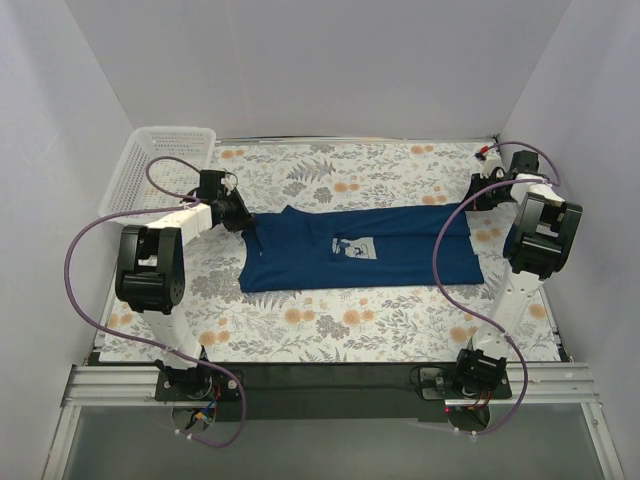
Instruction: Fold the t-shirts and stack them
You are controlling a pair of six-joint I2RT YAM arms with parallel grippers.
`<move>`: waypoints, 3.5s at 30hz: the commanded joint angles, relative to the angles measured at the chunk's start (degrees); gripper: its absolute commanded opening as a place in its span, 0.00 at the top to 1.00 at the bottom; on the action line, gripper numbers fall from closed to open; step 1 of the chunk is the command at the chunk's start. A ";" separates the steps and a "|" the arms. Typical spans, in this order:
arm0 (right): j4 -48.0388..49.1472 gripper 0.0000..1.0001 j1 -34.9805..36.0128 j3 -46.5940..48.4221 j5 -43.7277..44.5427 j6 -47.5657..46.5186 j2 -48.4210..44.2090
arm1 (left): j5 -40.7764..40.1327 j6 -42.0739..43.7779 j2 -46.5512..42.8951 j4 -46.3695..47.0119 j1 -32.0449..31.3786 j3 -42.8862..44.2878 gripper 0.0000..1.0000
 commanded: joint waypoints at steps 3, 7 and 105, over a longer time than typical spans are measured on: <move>3.93 0.99 -0.02 -0.96 1.03 1.07 -2.09 | -3.84 0.80 3.10 4.51 0.99 3.20 1.00; 5.77 0.99 -0.10 -2.01 1.91 1.78 -2.44 | -5.34 1.77 6.54 5.19 0.99 5.93 1.00; -5.82 0.49 -10.29 -40.34 -0.81 -19.93 -38.03 | 0.03 19.44 -8.14 0.47 -0.68 -9.27 0.73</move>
